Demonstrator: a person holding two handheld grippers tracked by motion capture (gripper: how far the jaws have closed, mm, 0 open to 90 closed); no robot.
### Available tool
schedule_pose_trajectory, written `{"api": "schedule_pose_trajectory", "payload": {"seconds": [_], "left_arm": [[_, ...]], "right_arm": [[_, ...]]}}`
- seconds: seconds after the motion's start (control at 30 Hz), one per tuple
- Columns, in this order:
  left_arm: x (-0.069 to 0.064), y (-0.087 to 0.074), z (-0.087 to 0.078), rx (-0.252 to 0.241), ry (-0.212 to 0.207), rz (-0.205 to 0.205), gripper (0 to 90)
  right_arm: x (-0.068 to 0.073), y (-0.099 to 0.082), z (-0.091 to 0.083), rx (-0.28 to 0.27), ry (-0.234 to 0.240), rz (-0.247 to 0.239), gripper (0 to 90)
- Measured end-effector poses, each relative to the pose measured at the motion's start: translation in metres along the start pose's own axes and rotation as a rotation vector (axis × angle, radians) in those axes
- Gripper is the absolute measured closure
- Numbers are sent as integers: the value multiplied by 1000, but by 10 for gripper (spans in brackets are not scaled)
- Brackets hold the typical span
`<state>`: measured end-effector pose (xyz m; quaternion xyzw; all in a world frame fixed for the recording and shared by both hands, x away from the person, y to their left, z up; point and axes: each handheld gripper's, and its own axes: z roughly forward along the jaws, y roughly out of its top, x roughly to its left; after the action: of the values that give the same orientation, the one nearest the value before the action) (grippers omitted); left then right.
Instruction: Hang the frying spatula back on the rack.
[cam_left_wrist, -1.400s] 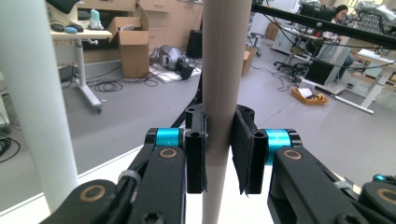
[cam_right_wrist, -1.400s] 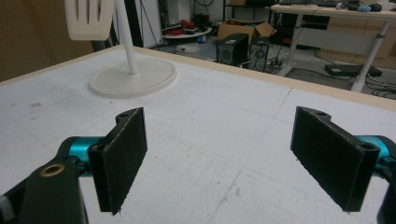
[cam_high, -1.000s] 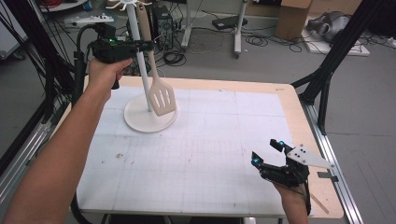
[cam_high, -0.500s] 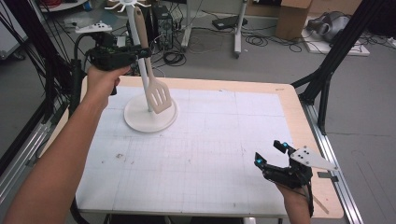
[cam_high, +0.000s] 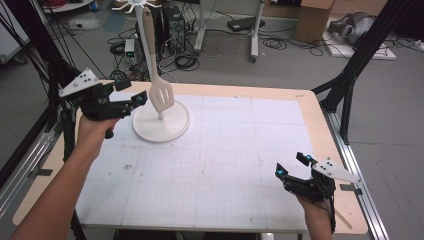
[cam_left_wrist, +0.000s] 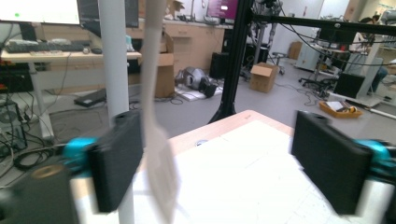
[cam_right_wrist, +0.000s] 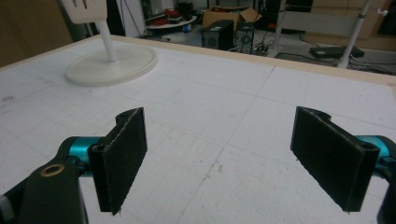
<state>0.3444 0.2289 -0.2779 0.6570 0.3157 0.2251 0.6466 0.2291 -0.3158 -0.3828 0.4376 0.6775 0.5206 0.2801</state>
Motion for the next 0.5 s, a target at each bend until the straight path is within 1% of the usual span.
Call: {"api": "schedule_pose_trajectory", "payload": {"seconds": [0.07,0.1,0.2,0.27,0.3,0.4,0.5], "left_arm": [[-2,-9,-6,-20,-12,-6,168],[-4,-15,-10,-12,-18,4,168],[-9,-33,-17,-12,-19,35,168],[-11,-42,-23,-29,-16,43,167],[-11,-46,-26,-34,-18,41,167],[-14,-56,-35,-40,-15,32,167],[-17,-65,-43,-33,-4,34,167]], "right_arm": [[-1,-1,0,-2,-2,-1,176],[-1,-1,0,-2,-4,-5,176],[-1,-3,1,9,-20,-14,175],[0,-5,2,9,-26,-11,176],[0,-6,1,14,-27,-18,176],[0,-6,1,18,-31,-21,175],[1,-6,-1,12,-36,-22,175]]}}
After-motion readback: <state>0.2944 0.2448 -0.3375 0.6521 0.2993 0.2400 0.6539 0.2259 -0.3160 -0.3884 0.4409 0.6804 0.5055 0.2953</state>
